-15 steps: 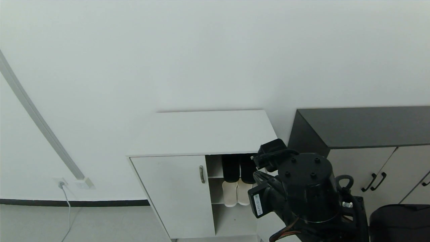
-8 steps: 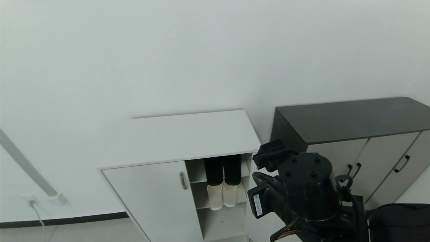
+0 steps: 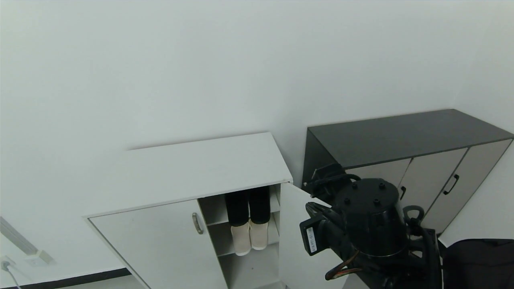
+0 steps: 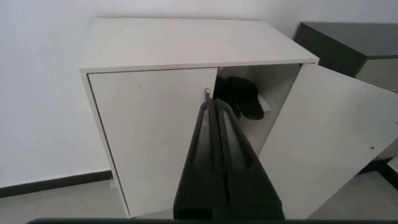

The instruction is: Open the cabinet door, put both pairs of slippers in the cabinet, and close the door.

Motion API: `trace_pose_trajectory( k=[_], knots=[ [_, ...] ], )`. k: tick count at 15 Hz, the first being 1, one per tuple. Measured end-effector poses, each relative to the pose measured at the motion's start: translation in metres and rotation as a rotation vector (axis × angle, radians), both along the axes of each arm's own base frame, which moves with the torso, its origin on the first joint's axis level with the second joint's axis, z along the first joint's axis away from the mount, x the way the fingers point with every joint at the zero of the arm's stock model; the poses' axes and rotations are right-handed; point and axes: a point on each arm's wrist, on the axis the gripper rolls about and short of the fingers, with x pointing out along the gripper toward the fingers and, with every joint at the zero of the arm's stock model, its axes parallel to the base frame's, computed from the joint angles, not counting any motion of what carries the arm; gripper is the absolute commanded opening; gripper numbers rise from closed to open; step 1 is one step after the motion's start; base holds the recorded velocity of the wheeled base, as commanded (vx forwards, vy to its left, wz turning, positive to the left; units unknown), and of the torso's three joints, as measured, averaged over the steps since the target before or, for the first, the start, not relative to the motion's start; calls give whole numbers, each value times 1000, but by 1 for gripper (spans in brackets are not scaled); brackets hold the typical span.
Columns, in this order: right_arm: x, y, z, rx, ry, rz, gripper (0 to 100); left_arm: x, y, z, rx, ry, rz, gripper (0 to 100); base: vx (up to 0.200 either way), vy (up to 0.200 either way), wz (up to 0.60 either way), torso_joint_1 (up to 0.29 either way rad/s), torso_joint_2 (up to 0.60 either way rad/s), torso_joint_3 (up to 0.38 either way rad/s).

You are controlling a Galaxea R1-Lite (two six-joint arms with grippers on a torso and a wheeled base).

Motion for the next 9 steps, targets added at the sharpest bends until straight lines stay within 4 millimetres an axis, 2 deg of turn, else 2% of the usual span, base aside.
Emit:
trace_pose_trajectory(
  k=[6, 9],
  knots=[
    [0, 0, -1, -7, 2, 1, 0, 0, 0, 0, 0, 0, 0, 0, -200, 0, 0, -2, 3, 2],
    [9, -6, -1, -15, -2, -30, 0, 0, 0, 0, 2, 0, 0, 0, 0, 0, 0, 0, 0, 0]
  ],
)
